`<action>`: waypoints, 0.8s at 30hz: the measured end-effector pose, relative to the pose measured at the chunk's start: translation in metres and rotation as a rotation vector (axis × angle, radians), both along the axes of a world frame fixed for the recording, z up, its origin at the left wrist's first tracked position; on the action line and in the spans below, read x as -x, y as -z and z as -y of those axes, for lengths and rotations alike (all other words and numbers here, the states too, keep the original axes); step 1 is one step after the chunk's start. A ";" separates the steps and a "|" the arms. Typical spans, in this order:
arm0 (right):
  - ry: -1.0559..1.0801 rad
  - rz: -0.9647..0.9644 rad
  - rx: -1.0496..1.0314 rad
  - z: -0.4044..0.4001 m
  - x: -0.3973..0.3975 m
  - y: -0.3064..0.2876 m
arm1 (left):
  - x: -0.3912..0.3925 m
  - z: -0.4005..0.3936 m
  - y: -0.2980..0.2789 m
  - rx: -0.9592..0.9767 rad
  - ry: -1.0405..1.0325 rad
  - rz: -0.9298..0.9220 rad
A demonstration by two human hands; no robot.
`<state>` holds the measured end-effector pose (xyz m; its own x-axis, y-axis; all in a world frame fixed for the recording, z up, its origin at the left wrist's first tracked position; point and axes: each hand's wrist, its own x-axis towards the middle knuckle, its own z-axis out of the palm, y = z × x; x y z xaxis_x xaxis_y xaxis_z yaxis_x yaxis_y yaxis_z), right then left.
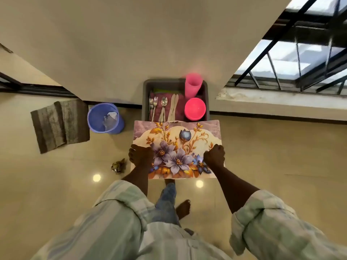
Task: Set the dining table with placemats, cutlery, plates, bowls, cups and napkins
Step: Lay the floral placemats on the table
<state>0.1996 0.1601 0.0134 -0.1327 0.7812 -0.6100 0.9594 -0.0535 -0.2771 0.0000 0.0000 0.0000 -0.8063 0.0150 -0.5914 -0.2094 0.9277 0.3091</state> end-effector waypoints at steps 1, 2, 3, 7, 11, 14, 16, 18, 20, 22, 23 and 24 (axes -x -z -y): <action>0.089 0.015 -0.009 -0.008 0.002 0.007 | 0.006 -0.004 0.002 0.015 -0.046 -0.006; 0.165 0.036 -0.014 -0.014 0.003 0.009 | 0.012 -0.006 0.003 0.039 -0.085 -0.009; 0.221 0.055 0.000 -0.020 0.003 0.014 | 0.017 -0.007 0.007 0.062 -0.112 0.009; 0.372 0.057 0.112 -0.038 0.003 0.030 | 0.033 -0.011 0.024 0.075 -0.130 0.082; 0.454 0.076 0.153 -0.049 0.001 0.040 | 0.043 -0.011 0.028 0.128 -0.102 0.083; 0.461 0.041 0.137 -0.053 0.003 0.035 | 0.048 -0.009 0.023 0.111 -0.085 0.081; 0.443 -0.018 0.135 -0.051 0.004 0.026 | 0.045 -0.010 0.018 0.057 -0.107 0.054; 0.353 -0.039 0.113 -0.048 0.005 0.016 | 0.040 -0.012 0.009 0.002 -0.096 0.033; 0.275 -0.063 0.077 -0.043 0.004 0.003 | 0.036 -0.011 -0.001 -0.012 -0.047 0.005; 0.263 -0.099 0.050 -0.036 0.003 -0.009 | 0.030 -0.006 -0.011 -0.011 -0.001 -0.030; 0.279 -0.113 0.035 -0.031 0.000 -0.014 | 0.026 -0.003 -0.017 -0.020 0.006 -0.043; 0.299 -0.120 0.021 -0.024 -0.004 -0.020 | 0.021 0.001 -0.022 -0.037 0.014 -0.063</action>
